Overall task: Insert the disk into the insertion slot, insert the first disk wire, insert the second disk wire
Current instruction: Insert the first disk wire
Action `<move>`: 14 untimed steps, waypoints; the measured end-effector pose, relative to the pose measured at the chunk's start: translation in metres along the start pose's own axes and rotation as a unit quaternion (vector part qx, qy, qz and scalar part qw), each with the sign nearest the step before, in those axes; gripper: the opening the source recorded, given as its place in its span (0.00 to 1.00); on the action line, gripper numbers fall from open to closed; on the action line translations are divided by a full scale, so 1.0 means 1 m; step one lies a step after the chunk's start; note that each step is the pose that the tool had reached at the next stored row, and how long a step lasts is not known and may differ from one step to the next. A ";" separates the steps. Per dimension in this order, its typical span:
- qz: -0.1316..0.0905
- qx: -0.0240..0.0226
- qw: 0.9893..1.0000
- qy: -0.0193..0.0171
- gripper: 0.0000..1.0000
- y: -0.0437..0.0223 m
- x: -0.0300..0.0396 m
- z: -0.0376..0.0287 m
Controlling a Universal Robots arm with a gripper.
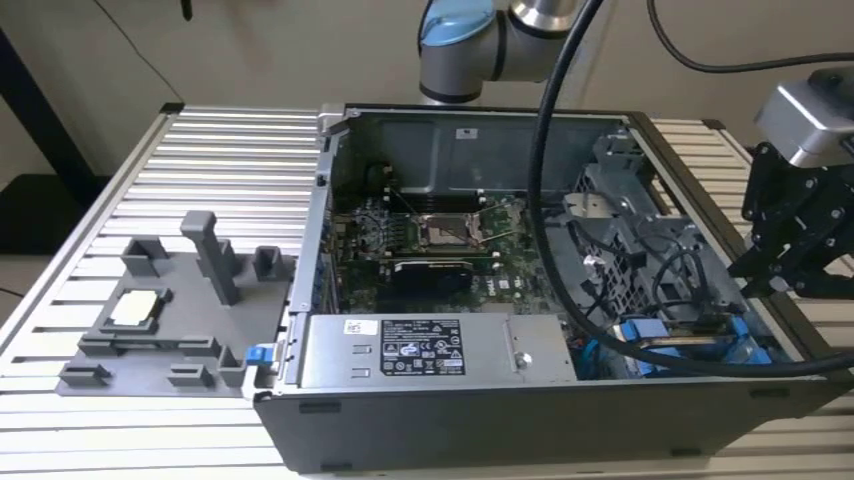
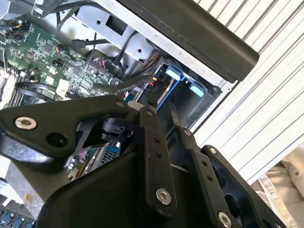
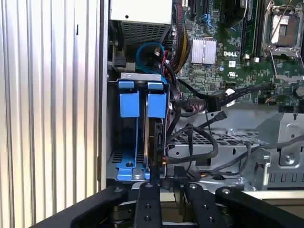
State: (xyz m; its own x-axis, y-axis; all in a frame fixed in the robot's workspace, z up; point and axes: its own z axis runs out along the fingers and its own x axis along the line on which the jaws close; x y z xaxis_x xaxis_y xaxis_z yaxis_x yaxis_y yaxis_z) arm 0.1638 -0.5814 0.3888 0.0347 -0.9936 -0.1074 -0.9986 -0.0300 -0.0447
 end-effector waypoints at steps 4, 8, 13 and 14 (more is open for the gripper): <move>0.000 0.000 1.000 0.000 0.27 0.0000 -0.0011 -0.0003; 0.000 0.000 1.000 0.000 0.27 -0.0003 -0.0104 0.0010; 0.000 0.000 1.000 0.000 0.27 -0.0008 -0.0275 0.0031; 0.000 0.000 1.000 0.000 0.27 -0.0009 -0.0307 0.0035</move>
State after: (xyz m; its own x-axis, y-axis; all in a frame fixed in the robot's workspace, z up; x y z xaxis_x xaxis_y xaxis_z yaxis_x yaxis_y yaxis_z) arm 0.1638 -0.5505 0.3887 0.0346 -0.9936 -0.1072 -0.9986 -0.0299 -0.0447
